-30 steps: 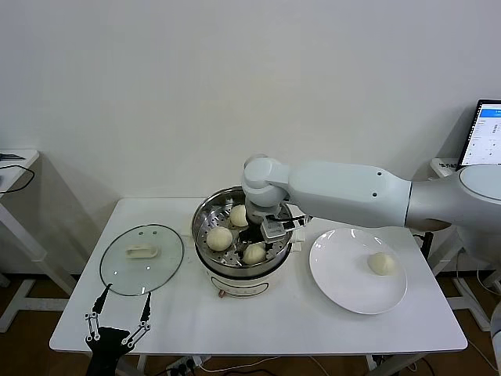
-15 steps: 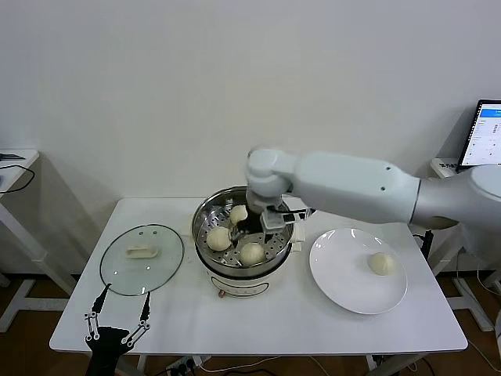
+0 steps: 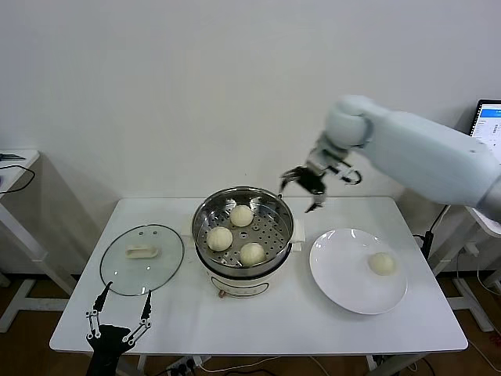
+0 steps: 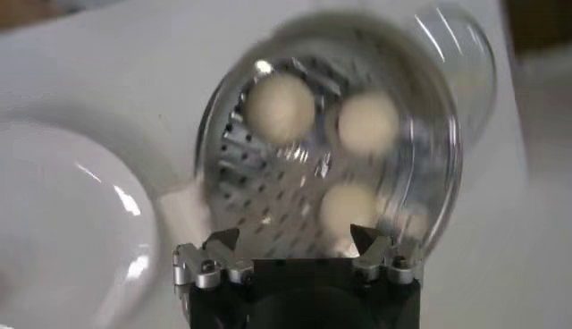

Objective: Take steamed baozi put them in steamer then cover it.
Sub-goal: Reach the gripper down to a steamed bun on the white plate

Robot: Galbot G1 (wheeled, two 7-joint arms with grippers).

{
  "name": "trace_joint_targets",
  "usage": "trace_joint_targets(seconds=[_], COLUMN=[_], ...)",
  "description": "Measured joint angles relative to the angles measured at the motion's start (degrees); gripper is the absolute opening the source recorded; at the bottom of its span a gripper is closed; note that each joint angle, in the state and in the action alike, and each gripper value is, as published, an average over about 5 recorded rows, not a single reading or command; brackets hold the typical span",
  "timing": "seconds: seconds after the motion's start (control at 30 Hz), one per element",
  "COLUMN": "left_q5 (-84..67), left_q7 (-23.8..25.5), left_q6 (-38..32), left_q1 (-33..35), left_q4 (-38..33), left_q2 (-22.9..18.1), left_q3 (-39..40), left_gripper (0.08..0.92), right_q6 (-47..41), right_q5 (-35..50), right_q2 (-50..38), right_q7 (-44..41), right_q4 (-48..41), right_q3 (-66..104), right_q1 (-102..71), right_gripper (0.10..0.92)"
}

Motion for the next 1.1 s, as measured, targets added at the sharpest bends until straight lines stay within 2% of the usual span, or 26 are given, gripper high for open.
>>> trace_joint_targets(seconds=[0.43,1.1], left_q5=[0.3,0.43], left_q7=[0.04,0.06], left_q6=[0.11,-0.15], left_q1=[0.48,1.08], left_q4=[-0.09,-0.12], left_q2=[-0.23,-0.63], left_q3=[0.08,-0.44], left_gripper=[0.823,0.823], right_q6=[-7.3,-9.38], right_q5=[0.37,-7.27], right_q2=[-8.59,-7.63], right_q7=[1.81,5.65], right_q4=[-9.54,-17.03], right_q3=[1.62,6.23], right_q1=[-10.29,-22.33], right_gripper=[0.823,0.823])
